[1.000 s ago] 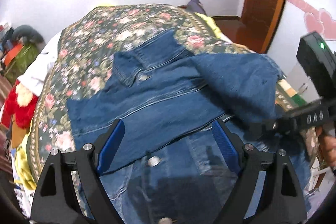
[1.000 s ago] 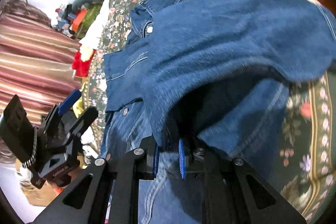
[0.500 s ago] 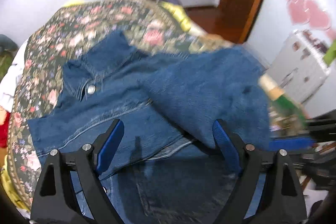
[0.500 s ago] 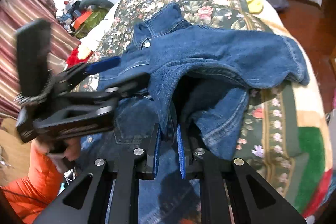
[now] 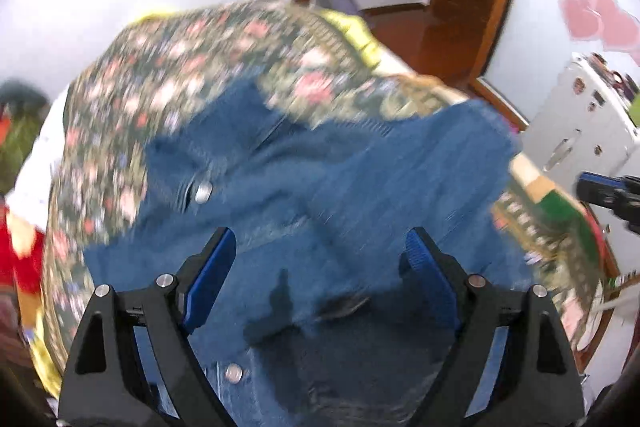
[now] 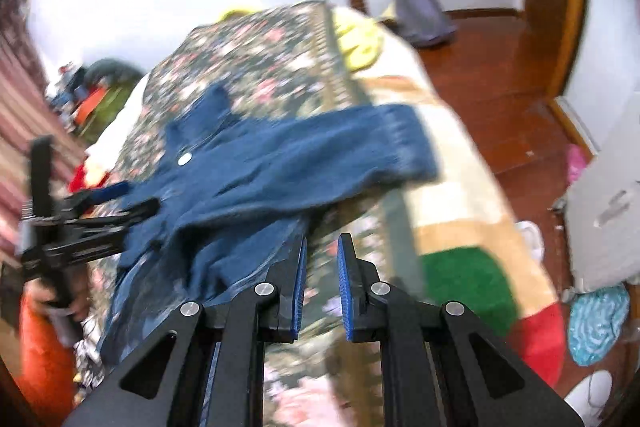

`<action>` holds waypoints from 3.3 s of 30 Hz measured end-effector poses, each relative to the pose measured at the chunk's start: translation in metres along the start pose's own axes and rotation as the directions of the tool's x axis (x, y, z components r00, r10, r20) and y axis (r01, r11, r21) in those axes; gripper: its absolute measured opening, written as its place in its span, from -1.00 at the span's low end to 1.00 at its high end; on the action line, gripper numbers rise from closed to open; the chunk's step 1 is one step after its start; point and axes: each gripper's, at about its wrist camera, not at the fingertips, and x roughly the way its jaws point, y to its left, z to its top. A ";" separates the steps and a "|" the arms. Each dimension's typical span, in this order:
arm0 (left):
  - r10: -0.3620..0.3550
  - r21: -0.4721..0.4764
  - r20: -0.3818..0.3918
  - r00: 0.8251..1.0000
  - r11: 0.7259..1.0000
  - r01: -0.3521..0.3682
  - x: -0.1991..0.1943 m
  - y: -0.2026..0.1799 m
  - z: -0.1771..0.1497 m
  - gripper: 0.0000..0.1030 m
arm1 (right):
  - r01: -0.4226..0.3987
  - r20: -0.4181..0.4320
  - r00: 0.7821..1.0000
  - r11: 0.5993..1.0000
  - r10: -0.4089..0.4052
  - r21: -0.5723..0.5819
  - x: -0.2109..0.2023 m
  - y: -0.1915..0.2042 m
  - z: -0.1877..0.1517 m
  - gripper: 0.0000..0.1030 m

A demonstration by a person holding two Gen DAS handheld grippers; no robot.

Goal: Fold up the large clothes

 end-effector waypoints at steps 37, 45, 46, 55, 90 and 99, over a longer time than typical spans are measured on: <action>0.088 0.021 0.266 0.960 0.995 -0.097 -0.043 0.016 0.060 -0.79 | 0.022 -0.004 1.000 1.000 -0.022 0.008 0.028 0.004 0.018 -0.79; 0.207 -0.200 0.174 0.963 0.965 -0.171 -0.033 0.144 -0.025 -0.78 | -0.019 -0.020 1.000 0.989 0.016 -0.146 0.062 0.072 0.048 -0.79; 0.212 -0.211 0.139 0.967 0.961 -0.180 -0.021 0.155 -0.041 -0.76 | -0.030 -0.046 0.999 0.987 0.023 -0.160 0.073 0.082 0.050 -0.80; 0.108 -0.423 -0.083 0.991 0.896 -0.134 0.061 0.198 -0.164 -0.01 | 0.151 -0.114 0.974 0.939 -0.194 -0.308 0.152 0.111 0.024 -0.80; 0.029 -0.553 -0.142 0.989 0.827 -0.103 0.082 0.329 -0.145 0.53 | -0.085 -0.210 0.973 0.996 0.091 0.037 0.174 0.053 0.092 0.21; -0.023 -0.515 -0.181 0.983 0.854 -0.074 0.134 0.322 -0.113 -0.57 | -0.204 -0.203 0.954 0.974 0.220 0.096 0.213 0.061 0.105 -0.12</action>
